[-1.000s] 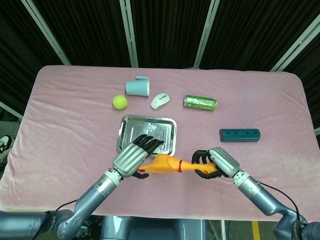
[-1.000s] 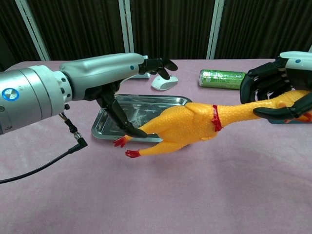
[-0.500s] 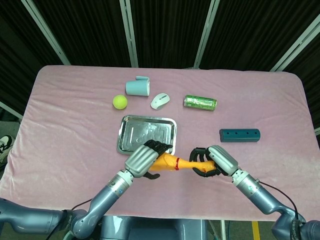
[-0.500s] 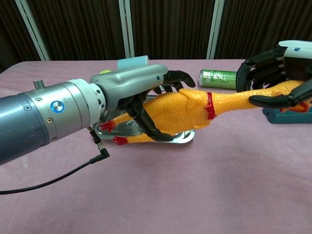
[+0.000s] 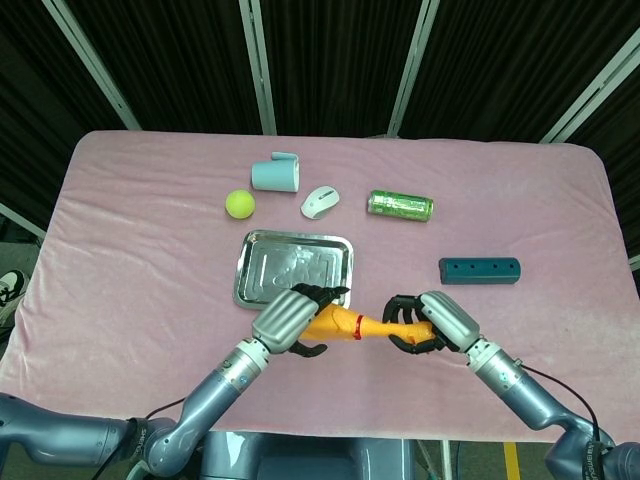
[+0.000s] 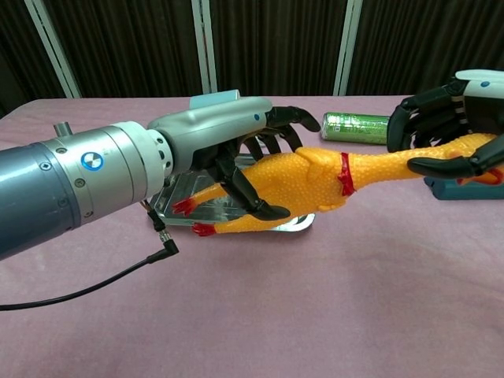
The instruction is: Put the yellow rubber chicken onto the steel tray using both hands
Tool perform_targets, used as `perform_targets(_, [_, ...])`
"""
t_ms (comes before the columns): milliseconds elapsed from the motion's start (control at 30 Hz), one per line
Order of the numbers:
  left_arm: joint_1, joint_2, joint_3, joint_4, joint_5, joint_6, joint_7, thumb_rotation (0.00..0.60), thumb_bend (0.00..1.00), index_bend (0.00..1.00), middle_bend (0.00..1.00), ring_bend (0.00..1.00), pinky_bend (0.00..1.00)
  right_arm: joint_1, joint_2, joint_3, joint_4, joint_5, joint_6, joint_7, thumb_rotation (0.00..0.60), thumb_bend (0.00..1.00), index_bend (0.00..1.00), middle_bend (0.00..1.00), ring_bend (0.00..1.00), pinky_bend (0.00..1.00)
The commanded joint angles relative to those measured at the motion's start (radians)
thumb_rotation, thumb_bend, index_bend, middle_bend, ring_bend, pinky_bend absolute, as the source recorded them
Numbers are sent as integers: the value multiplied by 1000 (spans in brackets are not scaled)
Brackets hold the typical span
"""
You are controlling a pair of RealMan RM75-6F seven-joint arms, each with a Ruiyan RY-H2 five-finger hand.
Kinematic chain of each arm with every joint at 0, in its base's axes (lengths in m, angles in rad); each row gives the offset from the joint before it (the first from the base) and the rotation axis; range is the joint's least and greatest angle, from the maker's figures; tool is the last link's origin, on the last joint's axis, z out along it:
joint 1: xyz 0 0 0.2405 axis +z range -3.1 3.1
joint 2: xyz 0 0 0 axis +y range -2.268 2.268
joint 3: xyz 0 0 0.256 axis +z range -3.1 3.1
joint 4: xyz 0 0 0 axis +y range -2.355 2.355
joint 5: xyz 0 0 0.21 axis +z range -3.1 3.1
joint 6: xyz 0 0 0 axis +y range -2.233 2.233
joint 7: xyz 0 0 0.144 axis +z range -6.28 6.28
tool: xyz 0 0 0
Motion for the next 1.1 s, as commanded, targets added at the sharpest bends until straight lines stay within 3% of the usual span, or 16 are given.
perform_targets(33, [-4, 6, 1, -2, -6, -4, -6, 600, 247, 154, 240, 233, 251, 1, -1, -1, 0, -1, 0, 1, 600, 874, 822, 648, 656, 871])
perform_targets(367, [-31, -17, 5, 37, -47, 4, 3, 600, 371, 206, 289, 285, 292, 1, 1, -6, -6, -6, 7, 9, 600, 879, 830, 651, 658, 873])
perform_targets(433, [-36, -22, 4, 43, -56, 3, 2, 600, 422, 257, 349, 348, 337, 1, 1, -6, -8, -8, 10, 11, 600, 886, 831, 652, 659, 873])
perform_targets(567, [-38, -41, -6, 55, -46, 25, -20, 600, 582, 458, 566, 548, 521, 1, 0, -6, -8, -8, 16, 16, 600, 893, 833, 653, 659, 873])
perform_targets(667, [-32, -58, -12, 65, -25, 45, -54, 600, 660, 559, 665, 636, 589, -1, -2, -8, -6, -9, 19, 21, 600, 899, 837, 655, 662, 876])
perform_targets(833, [-26, -74, -10, 88, 25, 71, -91, 600, 724, 643, 750, 710, 639, -4, -3, -9, -4, -11, 29, 29, 600, 903, 840, 656, 664, 877])
perform_targets(933, [-27, -75, -8, 94, 36, 72, -101, 600, 679, 615, 727, 688, 634, -5, -3, -10, -3, -12, 34, 33, 600, 903, 840, 657, 664, 877])
perform_targets(1100, [-29, -56, 5, 82, 21, 51, -102, 600, 295, 279, 412, 375, 443, -6, -1, -10, 1, -9, 37, 39, 600, 909, 840, 657, 664, 877])
